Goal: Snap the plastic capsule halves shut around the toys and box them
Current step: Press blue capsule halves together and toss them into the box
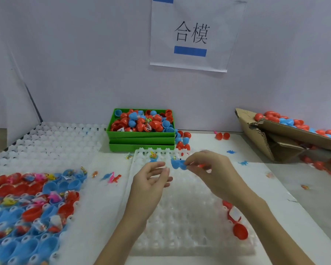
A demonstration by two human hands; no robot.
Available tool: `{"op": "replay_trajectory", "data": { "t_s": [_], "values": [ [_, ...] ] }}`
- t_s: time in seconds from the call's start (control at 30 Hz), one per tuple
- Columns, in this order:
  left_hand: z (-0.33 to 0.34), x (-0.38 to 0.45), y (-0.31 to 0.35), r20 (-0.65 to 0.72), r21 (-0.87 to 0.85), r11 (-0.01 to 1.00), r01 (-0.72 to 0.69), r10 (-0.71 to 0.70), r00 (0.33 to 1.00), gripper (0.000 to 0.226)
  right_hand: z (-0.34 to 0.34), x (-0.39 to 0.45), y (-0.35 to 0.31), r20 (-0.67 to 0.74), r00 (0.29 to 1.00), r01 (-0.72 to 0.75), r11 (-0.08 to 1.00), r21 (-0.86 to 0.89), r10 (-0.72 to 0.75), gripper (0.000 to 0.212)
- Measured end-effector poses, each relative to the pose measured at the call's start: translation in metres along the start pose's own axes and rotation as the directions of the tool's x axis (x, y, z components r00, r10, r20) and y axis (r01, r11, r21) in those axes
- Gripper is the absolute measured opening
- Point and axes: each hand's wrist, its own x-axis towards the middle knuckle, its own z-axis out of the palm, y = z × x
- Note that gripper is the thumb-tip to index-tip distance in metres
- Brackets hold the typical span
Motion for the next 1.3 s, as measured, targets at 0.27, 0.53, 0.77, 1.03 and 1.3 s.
{"op": "replay_trajectory", "data": {
  "t_s": [0.27,0.53,0.77,1.03,1.3],
  "values": [
    [0.001,-0.002,0.004,0.023,-0.134,0.991,-0.015,0.018,1.000,0.014,0.010,-0.034,0.000,0.036,0.993,0.095,0.939,0.331,-0.113,0.023],
    [0.001,-0.002,0.004,0.063,-0.111,0.989,-0.096,0.103,0.993,0.010,0.009,-0.034,-0.006,0.021,1.000,-0.004,0.762,0.648,-0.012,0.021],
    [0.005,-0.001,-0.005,0.046,0.031,0.967,-0.251,0.250,0.967,0.013,0.023,-0.034,-0.011,-0.093,0.992,-0.010,0.775,0.631,0.088,0.020],
    [0.006,-0.002,-0.008,0.026,0.121,0.940,-0.317,0.317,0.948,0.014,0.038,-0.039,-0.013,-0.176,0.984,0.083,0.893,0.443,-0.004,0.030],
    [0.003,-0.003,-0.004,0.058,0.085,0.933,-0.351,0.347,0.936,0.016,0.038,-0.037,-0.018,-0.062,0.986,-0.053,0.636,0.770,0.158,0.024]
  ]
}}
